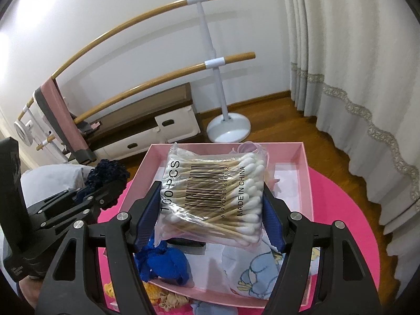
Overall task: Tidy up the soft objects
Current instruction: 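Carry the navy scrunchie and cotton swab bag into the pink box and release both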
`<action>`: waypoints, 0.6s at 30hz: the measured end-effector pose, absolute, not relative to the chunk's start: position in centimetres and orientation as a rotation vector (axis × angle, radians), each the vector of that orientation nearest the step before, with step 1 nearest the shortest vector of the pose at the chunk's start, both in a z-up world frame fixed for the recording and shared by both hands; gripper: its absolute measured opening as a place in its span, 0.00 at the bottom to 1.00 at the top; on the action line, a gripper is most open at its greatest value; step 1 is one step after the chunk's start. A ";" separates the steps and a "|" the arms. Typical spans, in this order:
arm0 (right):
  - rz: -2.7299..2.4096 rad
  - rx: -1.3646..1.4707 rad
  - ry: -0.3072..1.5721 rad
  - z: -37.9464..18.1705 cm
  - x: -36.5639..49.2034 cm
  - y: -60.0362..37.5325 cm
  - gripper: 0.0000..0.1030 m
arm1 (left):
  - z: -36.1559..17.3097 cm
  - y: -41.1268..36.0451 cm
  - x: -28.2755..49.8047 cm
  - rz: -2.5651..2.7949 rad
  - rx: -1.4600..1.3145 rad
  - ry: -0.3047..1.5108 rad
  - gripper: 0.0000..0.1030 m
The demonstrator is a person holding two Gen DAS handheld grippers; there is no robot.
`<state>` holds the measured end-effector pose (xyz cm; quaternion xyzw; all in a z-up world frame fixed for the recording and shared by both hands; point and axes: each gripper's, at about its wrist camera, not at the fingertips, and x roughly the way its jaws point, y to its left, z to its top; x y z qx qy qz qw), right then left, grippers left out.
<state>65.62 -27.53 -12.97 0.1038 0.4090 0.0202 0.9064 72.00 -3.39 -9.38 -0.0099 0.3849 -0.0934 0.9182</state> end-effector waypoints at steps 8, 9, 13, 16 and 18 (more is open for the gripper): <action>0.044 0.224 0.867 -13.9 66.2 -27.6 0.65 | -10.3 -5.3 75.5 -0.191 0.004 0.811 0.20; 0.043 0.226 0.872 -14.1 66.4 -27.6 0.65 | -10.5 -5.5 75.9 -0.189 0.007 0.816 0.27; 0.044 0.252 0.888 -14.6 67.0 -27.7 0.67 | -10.7 -6.1 75.7 -0.165 0.037 0.811 0.64; 0.045 0.281 0.893 -15.4 67.1 -28.3 0.76 | -10.5 -6.5 74.9 -0.158 0.049 0.783 0.74; 0.049 0.302 0.884 -15.4 66.9 -28.6 0.90 | -10.6 -6.4 73.8 -0.144 0.048 0.762 0.84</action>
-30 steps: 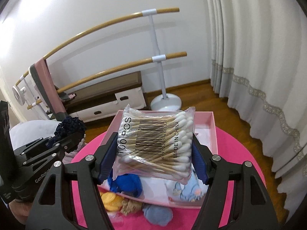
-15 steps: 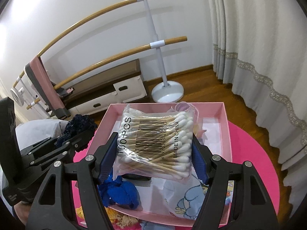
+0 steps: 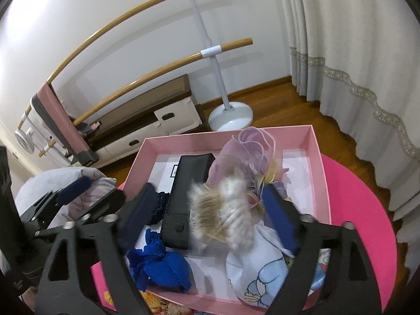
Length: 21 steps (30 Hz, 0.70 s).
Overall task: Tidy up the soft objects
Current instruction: 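Carry the navy scrunchie and cotton swab bag into the pink box and release both, then withdraw both tools from the box back over the table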
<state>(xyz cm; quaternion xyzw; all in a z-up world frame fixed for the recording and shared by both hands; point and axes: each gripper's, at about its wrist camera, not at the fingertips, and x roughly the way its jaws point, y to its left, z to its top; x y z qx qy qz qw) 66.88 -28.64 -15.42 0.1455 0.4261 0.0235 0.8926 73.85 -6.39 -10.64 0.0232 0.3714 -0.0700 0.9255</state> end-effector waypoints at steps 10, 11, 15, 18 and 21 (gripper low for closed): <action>0.028 0.297 0.784 -12.7 63.5 -28.4 1.00 | -9.7 -5.9 66.8 -0.075 0.077 0.631 1.00; 0.024 0.295 0.778 -12.4 63.2 -28.4 1.00 | -9.5 -5.5 65.8 -0.072 0.081 0.622 1.00; 0.026 0.280 0.735 -10.7 61.0 -27.7 1.00 | -9.0 -5.0 62.5 -0.062 0.080 0.585 1.00; 0.021 0.268 0.699 -9.7 58.7 -27.1 1.00 | -8.8 -4.8 60.6 -0.055 0.074 0.567 1.00; 0.008 0.267 0.670 -9.0 56.3 -26.9 1.00 | -8.3 -4.7 58.6 -0.047 0.069 0.548 1.00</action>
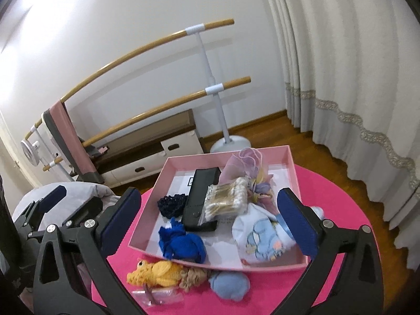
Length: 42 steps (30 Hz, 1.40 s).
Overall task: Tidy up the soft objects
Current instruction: 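Withdraw both tools from the box back over the table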
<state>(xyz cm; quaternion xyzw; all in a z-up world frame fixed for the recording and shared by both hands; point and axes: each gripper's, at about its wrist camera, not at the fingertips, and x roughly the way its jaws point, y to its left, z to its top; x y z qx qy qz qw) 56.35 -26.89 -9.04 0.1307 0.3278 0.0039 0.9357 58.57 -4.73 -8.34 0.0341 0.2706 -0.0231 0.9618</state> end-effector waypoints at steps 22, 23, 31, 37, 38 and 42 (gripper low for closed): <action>-0.126 0.106 0.558 -6.3 42.3 -23.4 1.00 | -6.9 -4.8 44.2 -0.033 0.062 0.476 1.00; -0.139 0.102 0.560 -6.5 41.8 -23.3 1.00 | -7.1 -4.7 43.6 -0.033 0.062 0.479 1.00; -0.182 0.089 0.572 -7.8 38.8 -23.1 1.00 | -7.5 -4.1 40.2 -0.031 0.056 0.509 1.00; -0.179 0.085 0.564 -7.6 37.9 -22.7 1.00 | -7.6 -4.1 37.9 -0.040 0.068 0.508 1.00; -0.178 0.086 0.563 -7.6 37.8 -22.7 1.00 | -7.6 -4.1 37.6 -0.042 0.069 0.508 1.00; -0.176 0.086 0.558 -7.5 37.5 -22.7 1.00 | -7.5 -3.8 36.5 -0.041 0.059 0.512 1.00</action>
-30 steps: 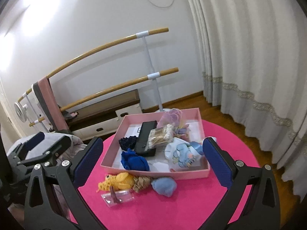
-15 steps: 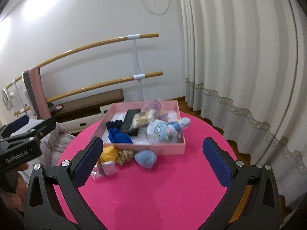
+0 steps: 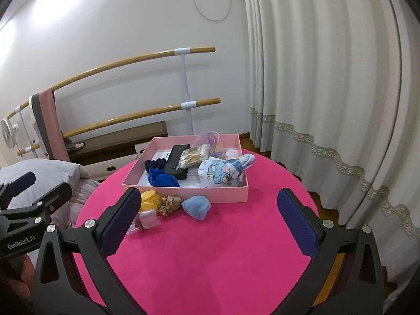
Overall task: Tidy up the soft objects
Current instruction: 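Withdraw both tools from the box back over the table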
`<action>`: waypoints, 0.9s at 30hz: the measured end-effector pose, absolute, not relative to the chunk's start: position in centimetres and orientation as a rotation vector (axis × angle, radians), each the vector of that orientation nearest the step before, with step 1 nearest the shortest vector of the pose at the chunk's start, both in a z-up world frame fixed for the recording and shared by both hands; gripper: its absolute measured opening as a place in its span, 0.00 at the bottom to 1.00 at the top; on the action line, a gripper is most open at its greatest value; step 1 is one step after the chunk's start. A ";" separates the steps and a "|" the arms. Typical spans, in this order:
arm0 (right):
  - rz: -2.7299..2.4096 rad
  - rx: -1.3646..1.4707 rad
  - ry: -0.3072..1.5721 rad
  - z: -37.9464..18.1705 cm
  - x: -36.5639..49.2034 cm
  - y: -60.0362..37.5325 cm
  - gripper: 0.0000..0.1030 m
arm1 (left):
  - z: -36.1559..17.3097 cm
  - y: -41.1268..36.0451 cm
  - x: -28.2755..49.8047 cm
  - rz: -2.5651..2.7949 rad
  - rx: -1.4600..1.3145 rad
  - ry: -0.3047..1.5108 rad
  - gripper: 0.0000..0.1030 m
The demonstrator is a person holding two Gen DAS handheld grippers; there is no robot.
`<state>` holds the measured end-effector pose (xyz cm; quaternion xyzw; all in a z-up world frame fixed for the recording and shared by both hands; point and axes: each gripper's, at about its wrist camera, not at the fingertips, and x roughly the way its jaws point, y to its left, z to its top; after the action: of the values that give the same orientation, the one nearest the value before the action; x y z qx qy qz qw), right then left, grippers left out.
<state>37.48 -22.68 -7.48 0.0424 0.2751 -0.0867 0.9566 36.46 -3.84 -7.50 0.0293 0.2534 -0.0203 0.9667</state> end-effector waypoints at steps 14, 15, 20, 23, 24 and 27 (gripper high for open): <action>-0.173 0.078 0.550 -7.2 36.9 -22.2 1.00 | -7.0 -2.4 34.5 -0.024 0.025 0.505 1.00; -0.172 0.077 0.549 -7.1 36.8 -22.1 1.00 | -7.0 -2.4 34.4 -0.024 0.024 0.505 1.00; -0.170 0.075 0.552 -7.0 36.8 -22.0 1.00 | -7.2 -2.2 34.3 -0.023 0.017 0.509 1.00; -0.176 0.072 0.561 -7.2 36.9 -22.0 1.00 | -7.7 -2.1 34.8 -0.022 0.018 0.525 1.00; -0.175 0.073 0.567 -7.4 37.1 -22.1 1.00 | -7.9 -2.0 35.0 -0.022 0.019 0.534 1.00; -0.179 0.074 0.586 -7.9 37.5 -22.5 1.00 | -8.8 -2.0 35.5 -0.027 0.021 0.564 1.00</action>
<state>37.53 -22.46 -7.92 0.0364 0.2886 -0.0880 0.9527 35.54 -2.00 -8.82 0.0106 0.2781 -0.0131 0.9604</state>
